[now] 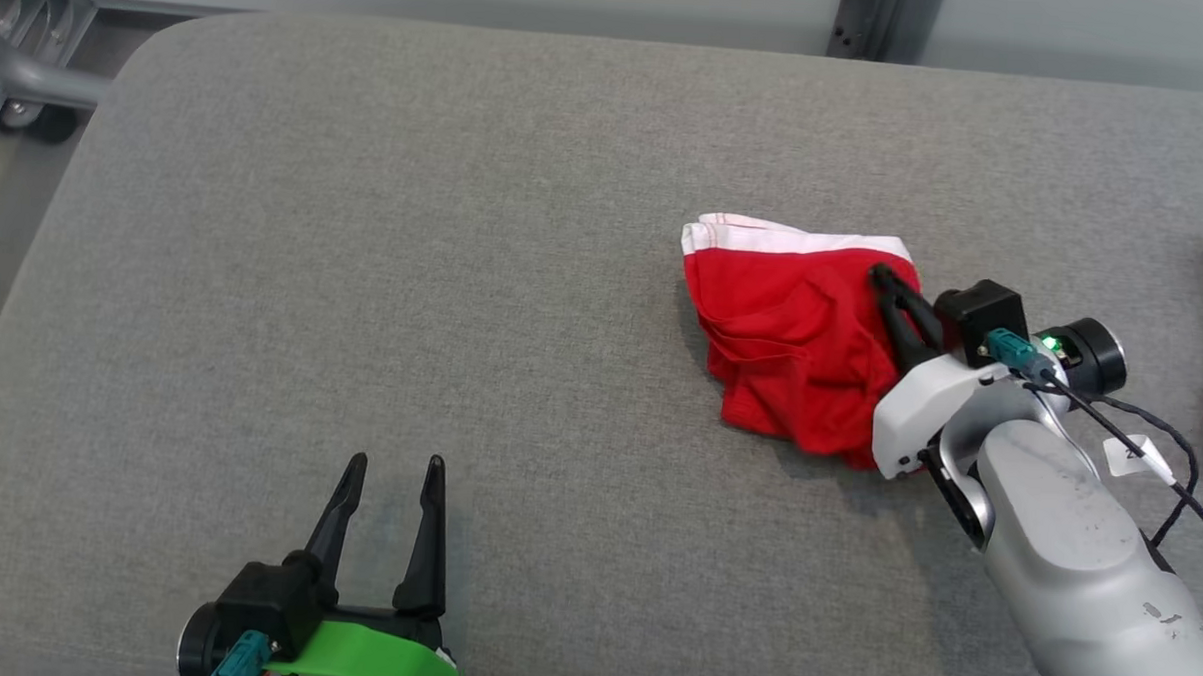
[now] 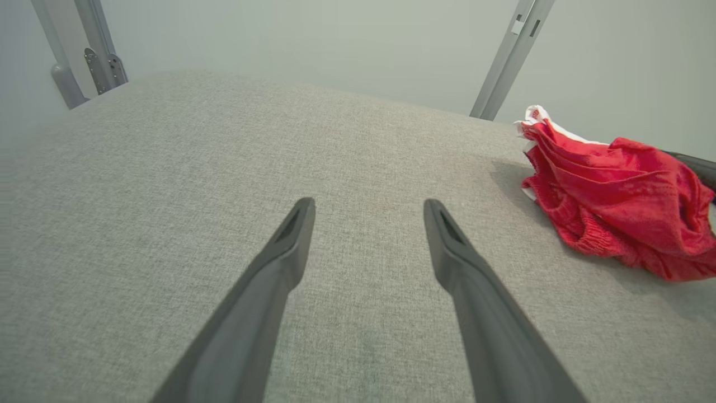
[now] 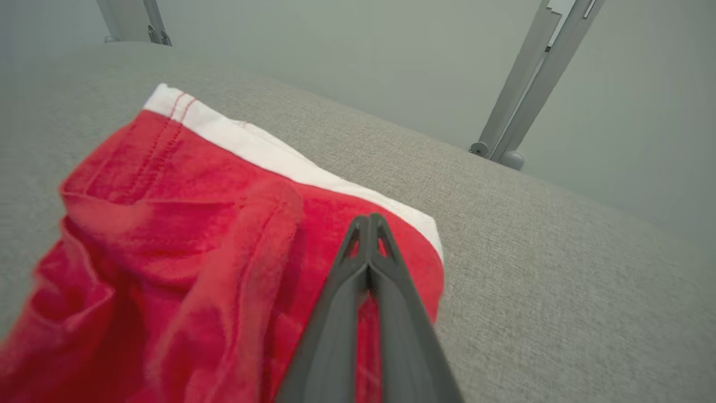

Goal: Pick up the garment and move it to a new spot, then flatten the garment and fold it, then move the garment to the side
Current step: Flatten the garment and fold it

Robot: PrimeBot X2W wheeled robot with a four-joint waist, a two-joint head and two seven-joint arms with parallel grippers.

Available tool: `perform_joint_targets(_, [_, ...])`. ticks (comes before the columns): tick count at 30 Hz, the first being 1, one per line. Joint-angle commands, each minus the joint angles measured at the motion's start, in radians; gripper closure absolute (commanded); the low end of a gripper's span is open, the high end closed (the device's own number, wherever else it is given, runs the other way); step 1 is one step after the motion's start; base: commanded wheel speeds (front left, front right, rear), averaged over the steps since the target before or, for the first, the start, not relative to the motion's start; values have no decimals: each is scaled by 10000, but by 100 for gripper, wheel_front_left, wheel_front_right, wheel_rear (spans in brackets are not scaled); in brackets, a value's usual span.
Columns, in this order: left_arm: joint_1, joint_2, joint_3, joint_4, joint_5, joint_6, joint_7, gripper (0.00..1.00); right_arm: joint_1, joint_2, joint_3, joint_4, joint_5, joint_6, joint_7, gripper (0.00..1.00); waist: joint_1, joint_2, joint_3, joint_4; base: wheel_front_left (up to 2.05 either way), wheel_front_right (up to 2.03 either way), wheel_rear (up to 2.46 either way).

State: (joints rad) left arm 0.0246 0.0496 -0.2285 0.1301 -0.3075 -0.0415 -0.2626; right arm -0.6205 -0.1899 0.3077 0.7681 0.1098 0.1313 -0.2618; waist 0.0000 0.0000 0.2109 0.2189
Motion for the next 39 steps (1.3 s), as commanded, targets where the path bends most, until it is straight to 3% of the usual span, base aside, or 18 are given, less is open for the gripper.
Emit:
perform_joint_targets(1, [-142, 19, 12, 20, -69, 63, -26, 0, -25, -152, 178, 85, 176, -12, -37, 100, 0, 0, 423, 442, 0, 0, 0])
perform_joint_targets(18, [90, 19, 93, 4, -143, 186, -24, 0, 1332, -796, 2596, -1535, 1412, -12, -34, 100, 0, 0, 86, 98, 0, 0, 0])
perform_joint_targets(30, [224, 21, 185, 68, -56, 166, -26, 0, 1549, -248, 3854, -1195, 1706, -12, -33, 100, 0, 0, -89, -87, 0, 0, 0])
perform_joint_targets(34, [367, 21, 276, 126, -42, 183, -24, 0, 1632, -140, 4045, -1188, 1829, -12, -34, 100, 0, 0, -364, -297, 0, 0, 0])
perform_joint_targets(39, [768, 22, 526, 94, -30, 227, -24, 0, 2113, -223, 3194, -2212, 1928, -12, -32, 100, 0, 0, -998, -721, 0, 0, 0])
